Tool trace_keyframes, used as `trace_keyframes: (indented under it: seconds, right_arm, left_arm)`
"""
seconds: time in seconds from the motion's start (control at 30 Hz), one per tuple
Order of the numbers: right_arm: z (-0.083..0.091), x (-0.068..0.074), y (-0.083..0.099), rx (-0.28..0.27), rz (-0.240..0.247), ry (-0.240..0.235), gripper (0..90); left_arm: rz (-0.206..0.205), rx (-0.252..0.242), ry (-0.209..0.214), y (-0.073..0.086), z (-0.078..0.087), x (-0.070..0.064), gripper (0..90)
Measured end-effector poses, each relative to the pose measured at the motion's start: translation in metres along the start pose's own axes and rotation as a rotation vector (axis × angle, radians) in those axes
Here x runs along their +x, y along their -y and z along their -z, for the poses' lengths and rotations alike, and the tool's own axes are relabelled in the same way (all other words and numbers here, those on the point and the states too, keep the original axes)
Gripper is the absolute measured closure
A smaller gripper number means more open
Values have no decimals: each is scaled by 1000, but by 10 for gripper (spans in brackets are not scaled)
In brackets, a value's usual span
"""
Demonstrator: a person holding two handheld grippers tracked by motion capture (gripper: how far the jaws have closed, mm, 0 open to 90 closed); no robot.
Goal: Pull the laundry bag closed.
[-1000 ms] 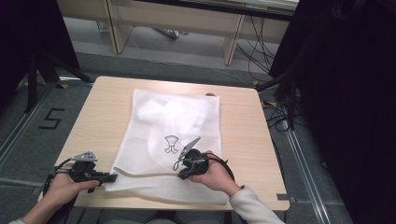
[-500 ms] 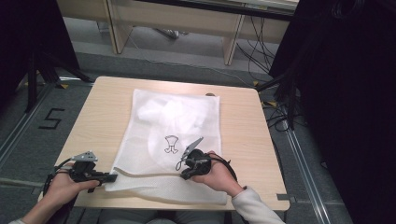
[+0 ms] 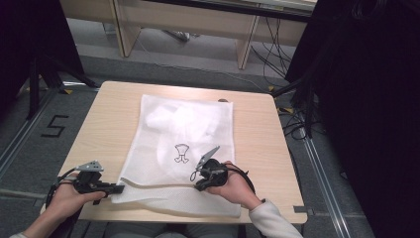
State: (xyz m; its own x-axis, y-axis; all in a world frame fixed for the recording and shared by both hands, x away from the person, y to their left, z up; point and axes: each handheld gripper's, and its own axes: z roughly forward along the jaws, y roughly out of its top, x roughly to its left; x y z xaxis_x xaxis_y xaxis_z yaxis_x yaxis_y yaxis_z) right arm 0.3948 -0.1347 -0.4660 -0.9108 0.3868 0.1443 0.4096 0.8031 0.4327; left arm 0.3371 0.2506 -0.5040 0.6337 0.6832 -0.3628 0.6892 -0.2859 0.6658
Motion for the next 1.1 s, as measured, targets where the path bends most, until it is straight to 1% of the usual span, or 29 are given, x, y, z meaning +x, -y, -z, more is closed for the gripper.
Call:
trace_keyframes:
  seconds: [0.1,0.13,0.17,0.2,0.27,0.3,0.33,0.4,0.43,0.47,0.57,0.63,0.67,0.7,0.73,0.77,0.8,0.87,0.9,0.93,0.97,1.0,1.1]
  right_arm:
    - [0,0,0,1,3,-1,822]
    - [0,1,1,2,-17,4,822]
    - [1,0,1,0,-3,3,822]
    - [1,1,1,5,-13,5,823]
    - [2,1,2,6,-21,2,822]
    - [2,0,2,3,-5,1,822]
    - [3,0,3,1,-5,1,822]
    - [3,-1,4,1,-9,4,822]
    - [4,0,5,6,-26,10,823]
    - [4,-1,6,2,-11,6,822]
    - [6,-1,8,-1,-20,9,823]
    - [7,-2,9,-4,-17,9,822]
    - [7,-2,9,-4,-17,9,822]
    - [7,-2,10,-5,-15,10,822]
    - [8,-2,11,1,-28,15,822]
    - [8,-2,11,1,-38,15,823]
    - [9,-2,12,2,-37,16,822]
    - [9,-2,12,3,-42,17,822]
    - [9,-2,13,1,-37,9,823]
    - [9,-3,13,-2,-22,6,823]
    - [9,-3,13,-6,-21,10,822]
    - [10,-2,14,0,-39,17,822]
    - [11,-2,15,0,-42,15,822]
  left_arm:
    - [3,-4,-9,0,0,0,848]
    - [2,-2,-5,0,0,0,847]
    - [2,-12,-6,0,-1,0,847]
    - [-1,-4,-1,0,0,0,847]
    - [2,-3,0,0,0,0,847]
    - [1,-2,0,0,0,0,847]
    - [1,-1,-5,0,0,0,847]
    - [-1,1,0,0,0,0,847]
    - [0,0,0,0,0,0,847]
    - [0,-1,-1,0,0,0,847]
    - [1,-4,-7,0,0,0,848]
    - [2,-3,-13,0,0,0,848]
    - [2,-3,-13,0,0,0,848]
    - [1,-1,-2,0,0,0,848]
    - [3,-10,-11,1,0,0,848]
    - [3,-10,-11,1,0,0,848]
    - [4,-20,-8,1,-1,0,847]
    - [4,-19,-8,1,-1,0,847]
    - [5,-20,-8,1,-1,0,848]
    - [4,-19,-8,1,-1,0,847]
    - [4,-18,-8,1,-1,0,848]
    - [4,-18,-8,1,-1,0,848]
    - [4,-18,-9,1,-1,0,847]
